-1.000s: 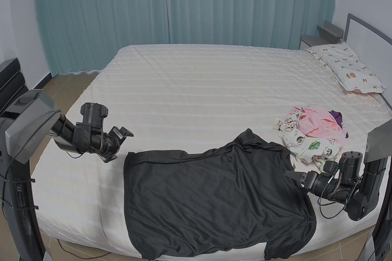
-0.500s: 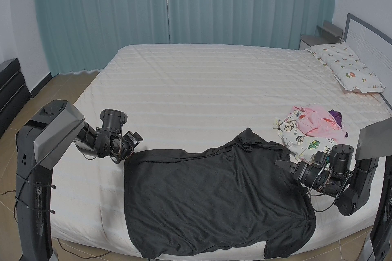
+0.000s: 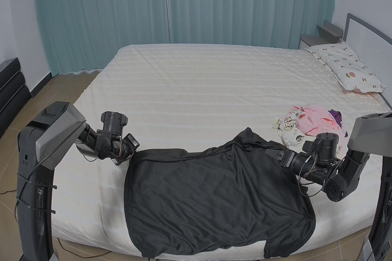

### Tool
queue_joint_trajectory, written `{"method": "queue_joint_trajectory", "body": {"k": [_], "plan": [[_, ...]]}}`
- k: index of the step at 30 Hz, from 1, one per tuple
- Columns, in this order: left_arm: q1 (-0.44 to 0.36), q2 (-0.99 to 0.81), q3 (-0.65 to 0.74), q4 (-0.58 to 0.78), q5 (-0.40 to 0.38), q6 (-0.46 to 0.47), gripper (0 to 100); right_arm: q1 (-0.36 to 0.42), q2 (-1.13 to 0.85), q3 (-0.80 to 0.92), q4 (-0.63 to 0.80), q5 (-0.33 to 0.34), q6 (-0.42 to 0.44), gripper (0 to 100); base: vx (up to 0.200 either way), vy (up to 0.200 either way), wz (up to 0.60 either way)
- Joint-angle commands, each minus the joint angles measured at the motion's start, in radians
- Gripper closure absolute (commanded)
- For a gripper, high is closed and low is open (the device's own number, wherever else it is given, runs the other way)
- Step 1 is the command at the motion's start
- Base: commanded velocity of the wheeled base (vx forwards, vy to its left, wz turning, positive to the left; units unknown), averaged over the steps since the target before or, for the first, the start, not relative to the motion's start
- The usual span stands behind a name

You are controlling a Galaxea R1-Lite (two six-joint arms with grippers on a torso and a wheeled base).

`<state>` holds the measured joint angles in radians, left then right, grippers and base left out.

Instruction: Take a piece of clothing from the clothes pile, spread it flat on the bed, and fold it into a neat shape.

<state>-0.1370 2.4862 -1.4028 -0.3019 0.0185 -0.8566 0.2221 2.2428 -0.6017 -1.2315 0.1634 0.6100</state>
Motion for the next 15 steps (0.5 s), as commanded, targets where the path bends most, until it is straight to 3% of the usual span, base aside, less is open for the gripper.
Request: {"method": "queue_joint_trajectory", "body": {"k": [1, 4, 7, 9, 15], "plan": [[-0.001, 0.0, 0.024, -0.003, -0.008, -0.001, 100, 0.056, 0.093, -0.251, 0.184, -0.097, 0.005, 0, 0.0, 0.0, 0.0], [0.008, -0.012, 0.025, -0.008, -0.006, -0.021, 100, 0.071, 0.156, -0.392, 0.302, -0.173, 0.025, 0, 0.0, 0.0, 0.0], [0.022, -0.029, 0.015, -0.019, 0.003, -0.098, 100, 0.086, 0.212, -0.523, 0.389, -0.219, 0.116, 0, 0.0, 0.0, 0.0], [0.04, -0.046, 0.015, -0.04, 0.003, -0.136, 100, 0.094, 0.23, -0.587, 0.448, -0.222, 0.178, 0, 0.0, 0.0, 0.0], [0.093, -0.062, 0.015, -0.094, -0.005, -0.151, 100, 0.103, 0.308, -0.762, 0.583, -0.225, 0.235, 0, 0.0, 0.0, 0.0]]}}
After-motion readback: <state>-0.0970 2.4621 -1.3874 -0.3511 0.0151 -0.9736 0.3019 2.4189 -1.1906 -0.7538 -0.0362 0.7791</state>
